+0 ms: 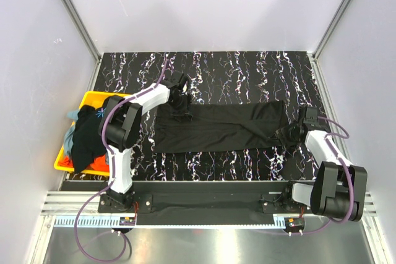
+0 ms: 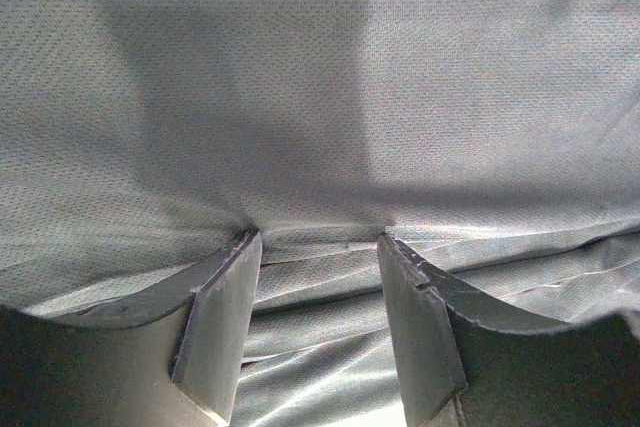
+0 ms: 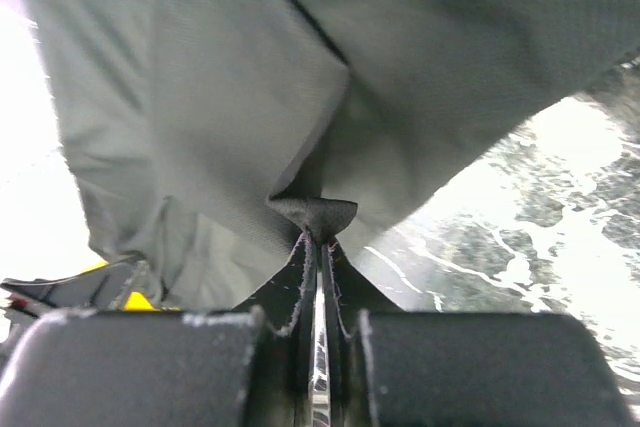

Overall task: Fold and stack the t-shirts
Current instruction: Fold the tshirt

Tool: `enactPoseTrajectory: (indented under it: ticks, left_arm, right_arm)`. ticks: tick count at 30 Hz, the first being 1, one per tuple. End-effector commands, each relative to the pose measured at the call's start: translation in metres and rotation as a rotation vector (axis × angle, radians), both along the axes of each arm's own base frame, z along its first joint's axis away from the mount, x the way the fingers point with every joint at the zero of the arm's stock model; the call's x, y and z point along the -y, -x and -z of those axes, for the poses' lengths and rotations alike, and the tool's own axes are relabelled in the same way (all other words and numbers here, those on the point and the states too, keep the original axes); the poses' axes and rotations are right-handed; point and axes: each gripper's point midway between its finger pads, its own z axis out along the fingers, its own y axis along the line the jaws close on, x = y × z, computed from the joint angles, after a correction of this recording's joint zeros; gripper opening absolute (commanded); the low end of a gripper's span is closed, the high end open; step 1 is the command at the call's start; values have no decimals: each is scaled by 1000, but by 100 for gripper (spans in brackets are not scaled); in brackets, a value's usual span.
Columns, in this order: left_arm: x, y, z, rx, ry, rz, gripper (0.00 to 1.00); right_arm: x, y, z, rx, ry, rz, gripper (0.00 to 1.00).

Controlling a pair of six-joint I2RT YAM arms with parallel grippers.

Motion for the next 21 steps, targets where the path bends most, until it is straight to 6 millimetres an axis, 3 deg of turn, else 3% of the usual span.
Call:
enactPoseTrajectory:
  ticks: [1, 5, 6, 8, 13, 17, 20, 21]
  left_arm:
    - [-12, -5, 14, 3, -56, -21, 57]
    - [-13, -5, 14, 4, -58, -22, 58]
    - [-14, -5, 15, 2, -61, -22, 58]
    - [-13, -6, 15, 4, -60, -22, 58]
    - [-11, -7, 13, 7, -53, -21, 58]
    - [-9, -9, 8, 16, -42, -30, 59]
    - [-6, -11, 1, 19, -27, -47, 59]
    - [-5, -11, -3, 22, -16, -48, 59]
  right_arm:
    - [5, -29, -35, 133, 18, 22, 8]
    - [19, -41, -45, 167, 84, 71, 13]
    - [22, -43, -47, 173, 94, 79, 23]
    - [22, -47, -53, 190, 106, 63, 31]
    - [36, -40, -71, 201, 251, 9, 29]
    - [25, -24, -64, 169, 240, -3, 32]
    - [5, -18, -47, 140, 235, -35, 35]
    - [-11, -14, -43, 135, 230, -86, 35]
